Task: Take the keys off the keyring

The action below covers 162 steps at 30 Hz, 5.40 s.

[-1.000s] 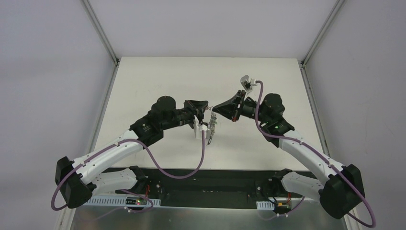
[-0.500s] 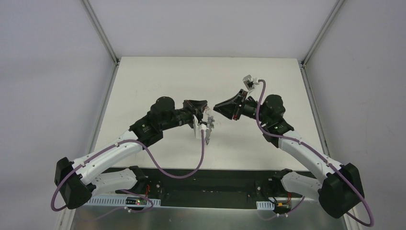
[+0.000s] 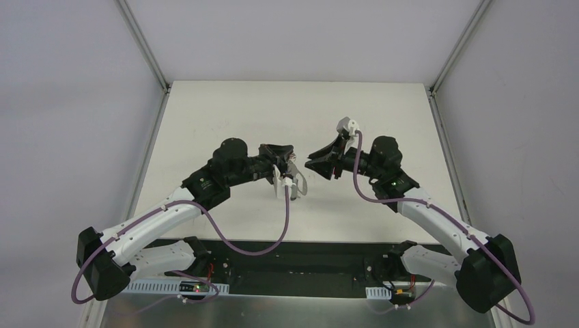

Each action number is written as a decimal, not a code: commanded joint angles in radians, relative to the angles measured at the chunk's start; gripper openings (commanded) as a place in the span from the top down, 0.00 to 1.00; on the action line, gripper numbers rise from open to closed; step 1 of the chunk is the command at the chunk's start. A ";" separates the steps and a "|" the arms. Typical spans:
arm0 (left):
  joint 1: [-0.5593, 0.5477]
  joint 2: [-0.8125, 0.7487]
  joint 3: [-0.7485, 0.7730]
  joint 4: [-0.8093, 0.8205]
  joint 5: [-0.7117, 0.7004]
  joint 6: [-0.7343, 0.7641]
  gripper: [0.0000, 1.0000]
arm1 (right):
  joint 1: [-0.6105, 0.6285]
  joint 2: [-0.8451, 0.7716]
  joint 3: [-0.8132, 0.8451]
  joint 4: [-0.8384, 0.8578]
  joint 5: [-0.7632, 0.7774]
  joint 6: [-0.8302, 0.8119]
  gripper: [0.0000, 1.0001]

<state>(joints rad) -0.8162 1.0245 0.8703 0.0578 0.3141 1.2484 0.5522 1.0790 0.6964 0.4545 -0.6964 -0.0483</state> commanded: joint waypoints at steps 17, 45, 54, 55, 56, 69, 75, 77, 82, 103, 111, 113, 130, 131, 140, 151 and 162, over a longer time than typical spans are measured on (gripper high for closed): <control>0.007 -0.028 0.029 0.037 0.068 -0.010 1.00 | 0.146 0.070 0.126 0.030 0.023 -0.269 0.61; 0.007 -0.040 0.023 0.033 0.090 -0.026 1.00 | 0.166 0.113 0.095 0.205 0.055 -0.157 1.00; 0.008 -0.051 0.014 0.038 0.076 -0.022 1.00 | 0.166 0.090 0.035 0.264 0.080 0.000 0.89; 0.006 -0.053 0.015 0.038 0.080 -0.024 1.00 | 0.166 0.085 0.025 0.267 0.081 -0.009 0.84; 0.007 -0.052 0.014 0.038 0.083 -0.025 1.00 | 0.167 0.081 0.014 0.274 0.086 -0.021 0.79; 0.006 -0.050 0.023 0.040 0.099 -0.038 1.00 | 0.172 0.108 -0.010 0.445 0.108 0.006 0.70; 0.007 -0.049 0.027 0.047 0.096 -0.045 1.00 | 0.186 0.137 -0.004 0.490 0.104 0.028 0.68; 0.008 -0.044 0.027 0.051 0.091 -0.050 1.00 | 0.196 0.144 -0.012 0.526 0.115 0.041 0.66; 0.006 -0.040 0.023 0.060 0.055 -0.023 1.00 | 0.213 0.150 -0.050 0.615 0.209 0.093 0.60; 0.005 -0.042 0.101 -0.015 0.023 0.187 1.00 | 0.221 0.156 -0.105 0.729 0.327 0.134 0.62; 0.004 -0.030 0.122 -0.019 0.052 0.183 1.00 | 0.227 0.172 -0.086 0.714 0.301 0.136 0.62; 0.003 -0.027 0.121 -0.019 0.062 0.182 1.00 | 0.230 0.178 -0.077 0.714 0.297 0.140 0.62; 0.004 -0.020 0.127 -0.018 0.054 0.205 1.00 | 0.248 0.213 -0.053 0.764 0.332 0.292 1.00; 0.004 -0.023 0.126 -0.017 0.050 0.207 1.00 | 0.250 0.206 -0.061 0.769 0.352 0.307 1.00; 0.003 -0.030 0.106 0.004 0.037 0.209 1.00 | 0.252 0.120 -0.076 0.671 0.545 0.549 1.00; 0.003 -0.018 0.093 0.019 0.051 0.204 1.00 | 0.287 -0.026 0.016 0.124 0.819 0.891 1.00; 0.003 -0.009 0.070 0.042 0.054 0.162 1.00 | 0.291 -0.078 0.056 -0.021 0.840 0.932 0.79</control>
<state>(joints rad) -0.8055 1.0245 0.9333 0.0338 0.3317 1.4353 0.8490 1.0481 0.6979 0.4812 0.0681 0.9249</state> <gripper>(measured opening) 0.059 0.151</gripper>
